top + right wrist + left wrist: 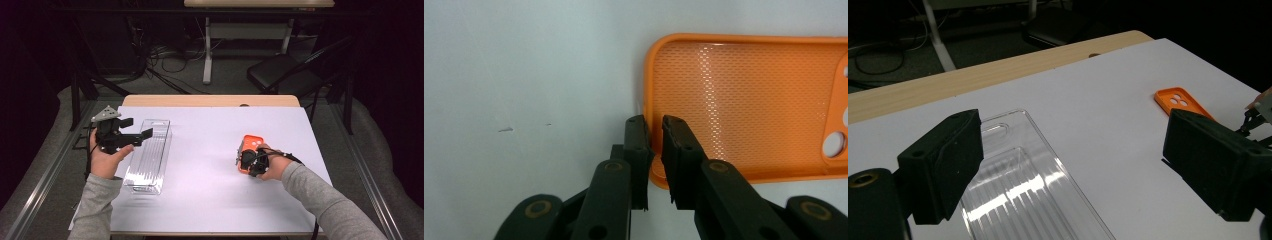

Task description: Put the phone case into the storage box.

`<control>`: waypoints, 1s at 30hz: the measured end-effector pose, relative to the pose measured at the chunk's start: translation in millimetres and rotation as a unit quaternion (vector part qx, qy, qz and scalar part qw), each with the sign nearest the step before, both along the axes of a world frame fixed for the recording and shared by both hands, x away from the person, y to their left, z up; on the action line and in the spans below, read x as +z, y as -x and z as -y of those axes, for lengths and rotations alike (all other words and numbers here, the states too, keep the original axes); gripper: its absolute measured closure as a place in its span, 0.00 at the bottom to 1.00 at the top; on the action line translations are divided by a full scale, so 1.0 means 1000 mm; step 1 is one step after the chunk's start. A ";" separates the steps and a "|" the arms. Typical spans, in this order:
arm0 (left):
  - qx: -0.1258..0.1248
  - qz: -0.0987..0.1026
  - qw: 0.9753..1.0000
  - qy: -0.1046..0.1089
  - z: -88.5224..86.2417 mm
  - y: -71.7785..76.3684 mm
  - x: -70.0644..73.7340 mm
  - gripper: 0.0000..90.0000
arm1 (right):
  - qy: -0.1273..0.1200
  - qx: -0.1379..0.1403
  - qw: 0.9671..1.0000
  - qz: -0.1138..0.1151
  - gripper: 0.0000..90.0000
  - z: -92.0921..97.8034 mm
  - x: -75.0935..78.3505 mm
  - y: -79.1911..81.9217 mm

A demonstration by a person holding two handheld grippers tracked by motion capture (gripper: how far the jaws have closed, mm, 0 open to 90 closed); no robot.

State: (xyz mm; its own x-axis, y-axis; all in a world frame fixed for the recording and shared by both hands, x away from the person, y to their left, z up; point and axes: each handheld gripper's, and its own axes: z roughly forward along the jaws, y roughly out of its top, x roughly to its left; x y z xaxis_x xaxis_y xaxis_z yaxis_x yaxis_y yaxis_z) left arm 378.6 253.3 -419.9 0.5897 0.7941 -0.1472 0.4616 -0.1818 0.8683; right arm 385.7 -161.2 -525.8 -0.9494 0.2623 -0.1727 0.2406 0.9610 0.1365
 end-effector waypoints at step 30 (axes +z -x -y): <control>0.002 -0.002 1.000 0.002 -0.002 -0.001 -0.001 0.10 | 0.001 0.006 1.000 -0.011 0.98 0.000 -0.001 0.001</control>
State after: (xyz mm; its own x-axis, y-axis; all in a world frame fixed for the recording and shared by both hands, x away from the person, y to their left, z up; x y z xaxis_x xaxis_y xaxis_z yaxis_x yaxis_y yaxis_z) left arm 379.2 255.1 -420.6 0.5860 0.7958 -0.1526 0.4662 -0.1770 0.8668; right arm 384.8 -160.8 -527.2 -0.9563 0.2498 -0.1521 0.2313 0.9643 0.1294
